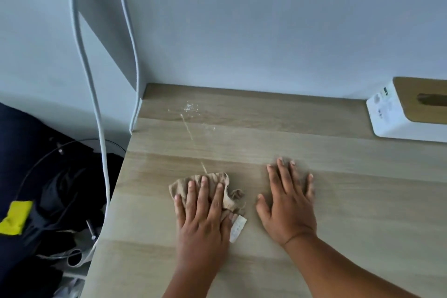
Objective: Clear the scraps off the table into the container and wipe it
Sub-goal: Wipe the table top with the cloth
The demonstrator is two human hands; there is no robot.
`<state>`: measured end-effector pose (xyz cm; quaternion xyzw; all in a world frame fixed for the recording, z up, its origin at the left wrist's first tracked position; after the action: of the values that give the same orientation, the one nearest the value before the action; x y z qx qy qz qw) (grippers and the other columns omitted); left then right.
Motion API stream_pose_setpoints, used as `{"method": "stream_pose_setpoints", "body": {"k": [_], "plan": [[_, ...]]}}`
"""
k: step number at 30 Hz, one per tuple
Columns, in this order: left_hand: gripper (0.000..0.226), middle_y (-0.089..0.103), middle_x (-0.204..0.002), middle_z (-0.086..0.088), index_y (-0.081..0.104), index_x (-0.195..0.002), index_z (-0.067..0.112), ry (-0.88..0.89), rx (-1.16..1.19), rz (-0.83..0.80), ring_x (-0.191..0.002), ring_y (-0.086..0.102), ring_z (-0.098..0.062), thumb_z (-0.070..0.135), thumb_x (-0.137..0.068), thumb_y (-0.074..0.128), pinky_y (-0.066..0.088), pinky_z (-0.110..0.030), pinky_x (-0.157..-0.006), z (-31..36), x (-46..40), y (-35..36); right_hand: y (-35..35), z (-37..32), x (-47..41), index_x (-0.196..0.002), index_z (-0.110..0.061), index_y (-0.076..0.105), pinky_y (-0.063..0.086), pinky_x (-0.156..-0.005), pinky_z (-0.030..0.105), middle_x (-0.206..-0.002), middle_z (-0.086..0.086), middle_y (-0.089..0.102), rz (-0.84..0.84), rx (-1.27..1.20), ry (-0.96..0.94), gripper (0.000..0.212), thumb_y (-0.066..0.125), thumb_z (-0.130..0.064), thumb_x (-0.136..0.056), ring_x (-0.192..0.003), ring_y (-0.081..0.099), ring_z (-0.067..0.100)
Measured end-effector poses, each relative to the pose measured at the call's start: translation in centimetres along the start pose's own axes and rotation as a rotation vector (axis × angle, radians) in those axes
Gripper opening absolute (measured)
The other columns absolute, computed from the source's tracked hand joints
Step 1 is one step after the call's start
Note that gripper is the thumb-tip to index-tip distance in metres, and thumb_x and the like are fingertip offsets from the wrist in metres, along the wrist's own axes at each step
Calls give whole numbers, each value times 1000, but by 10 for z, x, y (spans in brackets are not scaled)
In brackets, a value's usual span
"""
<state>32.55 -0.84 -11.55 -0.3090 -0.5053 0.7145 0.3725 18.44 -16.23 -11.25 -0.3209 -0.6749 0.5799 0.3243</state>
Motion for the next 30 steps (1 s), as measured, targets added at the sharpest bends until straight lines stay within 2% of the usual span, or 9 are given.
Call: {"method": "stream_pose_setpoints", "body": {"k": [3,6,12,18,21,24,30], "plan": [[67,34,-166,-6,46,-154,26,-52,-26,22,-155,28,-33,56,-95,45,24,-65,-120,-2,1,0,-1,0,0,-157,-20,42,12,-123,66,-171,5,24,-3,-1,4,78,43,-53,-87,-158,18,31],[69,33,-167,-7,42,-156,28,-110,-55,-10,-156,25,-35,57,-93,44,19,-66,-122,-5,-20,2,-3,-1,1,-155,-18,45,14,-123,67,-170,6,27,26,-11,-1,78,44,-53,-86,-158,20,31],[81,11,-173,-7,17,-164,34,-266,-73,-107,-160,1,-34,74,-94,25,-2,-64,-124,-36,-112,-1,-1,0,0,-156,-19,45,15,-123,67,-170,6,26,35,0,-3,78,45,-53,-86,-158,19,31],[94,-7,-174,-3,1,-164,36,-291,-79,-189,-158,-16,-31,87,-87,14,-15,-62,-122,-56,-208,-8,6,3,0,-156,-18,44,16,-122,67,-170,5,26,56,-3,-9,79,46,-54,-85,-159,18,29],[91,-10,-173,-5,-2,-164,32,-266,-76,-199,-158,-18,-30,82,-91,16,-16,-60,-122,-62,-229,-5,7,3,-1,-157,-18,43,15,-123,66,-170,5,26,61,-3,-16,79,45,-54,-86,-159,18,29],[84,-11,-172,-12,-4,-164,17,-231,-68,-181,-158,-17,-31,66,-100,19,-9,-58,-125,-61,-221,0,7,3,-1,-157,-18,42,14,-123,66,-170,5,26,46,-1,-15,78,44,-54,-87,-159,17,29],[78,-7,-172,-16,0,-164,9,-170,-62,-175,-159,-13,-33,53,-103,18,-4,-56,-127,-36,-139,0,1,2,0,-156,-17,43,15,-122,67,-170,6,27,33,-3,-13,78,43,-53,-87,-158,18,30]]}}
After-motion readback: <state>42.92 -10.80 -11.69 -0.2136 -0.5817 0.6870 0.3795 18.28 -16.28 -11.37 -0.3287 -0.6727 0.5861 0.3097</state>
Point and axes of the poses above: each hand's wrist, its own x-axis away from the middle knuckle, its own y-axis out of the palm, z = x × y, the point moved 4 cm from there along -x, towards the middle knuckle
